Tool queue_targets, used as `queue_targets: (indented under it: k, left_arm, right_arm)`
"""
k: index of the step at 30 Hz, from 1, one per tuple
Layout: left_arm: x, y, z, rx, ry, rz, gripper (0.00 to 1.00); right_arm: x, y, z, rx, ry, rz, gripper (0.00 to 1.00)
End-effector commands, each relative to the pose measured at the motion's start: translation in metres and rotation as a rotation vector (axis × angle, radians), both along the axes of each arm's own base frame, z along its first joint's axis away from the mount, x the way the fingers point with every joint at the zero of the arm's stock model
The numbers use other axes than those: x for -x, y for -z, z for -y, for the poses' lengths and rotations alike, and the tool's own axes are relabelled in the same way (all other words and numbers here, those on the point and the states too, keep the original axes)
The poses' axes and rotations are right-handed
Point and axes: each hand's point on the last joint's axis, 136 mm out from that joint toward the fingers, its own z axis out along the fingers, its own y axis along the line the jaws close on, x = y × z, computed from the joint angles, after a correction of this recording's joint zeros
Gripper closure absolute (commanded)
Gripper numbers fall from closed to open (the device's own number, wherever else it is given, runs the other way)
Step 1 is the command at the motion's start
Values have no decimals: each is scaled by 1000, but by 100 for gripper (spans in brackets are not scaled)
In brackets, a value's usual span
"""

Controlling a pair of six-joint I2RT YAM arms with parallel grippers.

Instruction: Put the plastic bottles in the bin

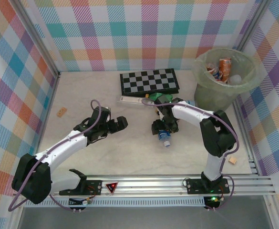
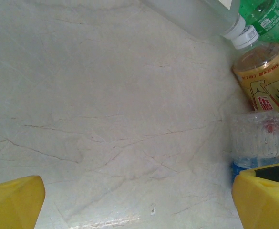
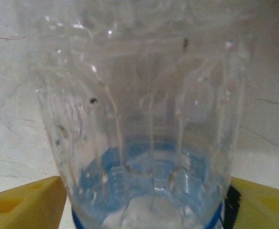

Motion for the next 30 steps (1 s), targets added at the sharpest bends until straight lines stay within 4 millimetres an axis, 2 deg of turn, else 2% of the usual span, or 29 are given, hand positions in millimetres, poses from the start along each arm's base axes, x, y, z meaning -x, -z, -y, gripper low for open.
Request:
queue_targets:
  k: [1, 5, 8, 13, 15, 17, 20, 23, 26, 30]
  left_arm:
    - [-11, -9, -2, 7, -25, 46, 0]
    - [-13, -12, 0, -10, -7, 39, 0]
    - [-13, -13, 0, -3, -18, 46, 0]
    - [-20, -22, 5, 15, -12, 61, 0]
    - [-19, -22, 6, 18, -8, 59, 0]
    - [-17, -22, 4, 18, -10, 57, 0]
    - [-15, -29, 3, 15, -2, 63, 0]
    - [-12, -38, 2, 6, 6, 71, 0]
    - [-11, -49, 1, -2, 15, 81, 0]
    - [-5, -56, 4, 33, 27, 71, 0]
  right_arm:
    - [-1, 1, -2, -5, 14, 6, 24]
    - [0, 2, 1, 11, 4, 5, 35]
    - [0, -15, 1, -1, 2, 18, 42]
    - [-3, -64, 0, -46, -23, 83, 43]
    - [-10, -91, 0, -89, -24, 126, 43]
    - [-26, -123, 8, -149, 0, 183, 43]
    - [-65, -181, 41, -239, 98, 316, 43]
    - [-109, -237, 84, -355, 229, 478, 45]
    - [-148, -278, 122, -454, 347, 601, 45]
    - [-182, -324, 165, -497, 456, 772, 45]
